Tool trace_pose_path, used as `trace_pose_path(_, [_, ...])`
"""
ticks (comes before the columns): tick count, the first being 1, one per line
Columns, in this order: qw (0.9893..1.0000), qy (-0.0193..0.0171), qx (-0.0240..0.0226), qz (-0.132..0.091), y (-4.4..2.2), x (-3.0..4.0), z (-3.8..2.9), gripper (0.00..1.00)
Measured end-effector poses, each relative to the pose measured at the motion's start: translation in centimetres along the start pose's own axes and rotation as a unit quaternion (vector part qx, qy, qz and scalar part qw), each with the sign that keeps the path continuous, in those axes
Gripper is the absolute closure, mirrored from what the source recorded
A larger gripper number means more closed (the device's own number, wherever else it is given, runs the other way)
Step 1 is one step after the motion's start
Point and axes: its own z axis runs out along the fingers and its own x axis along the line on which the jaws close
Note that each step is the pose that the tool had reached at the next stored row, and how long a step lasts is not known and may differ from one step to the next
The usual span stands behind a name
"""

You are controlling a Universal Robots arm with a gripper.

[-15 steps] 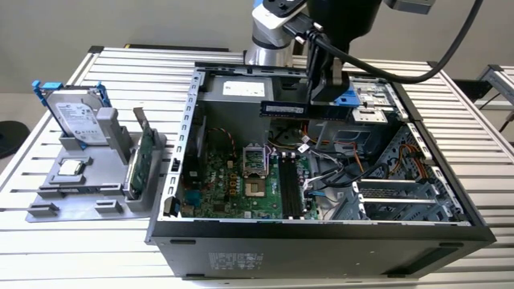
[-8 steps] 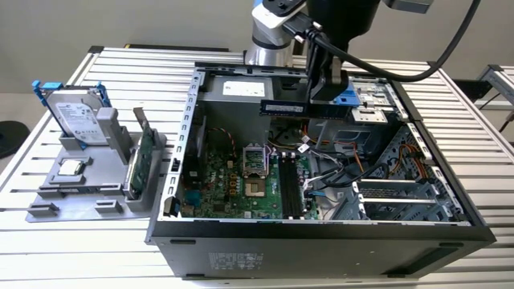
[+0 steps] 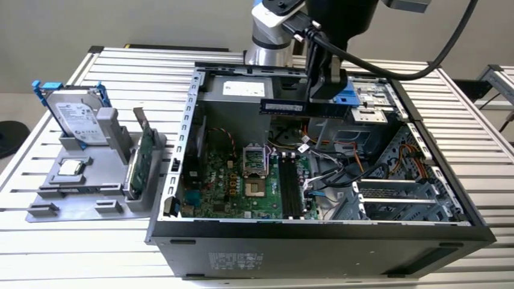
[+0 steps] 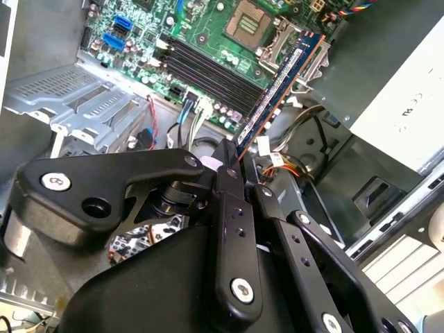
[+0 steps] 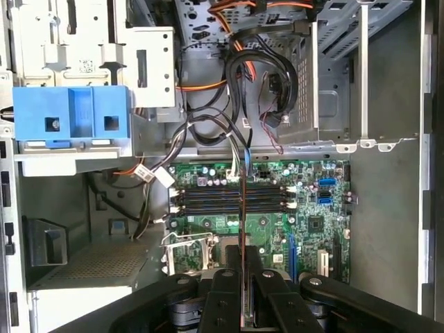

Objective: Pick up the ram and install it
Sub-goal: 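Insert the ram into the slot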

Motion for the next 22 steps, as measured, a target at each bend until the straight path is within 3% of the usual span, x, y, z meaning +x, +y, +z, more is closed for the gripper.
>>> trace_pose_path(22, [1.0,0.0,0.0,0.0,-0.05,0.68,0.09,1.0])
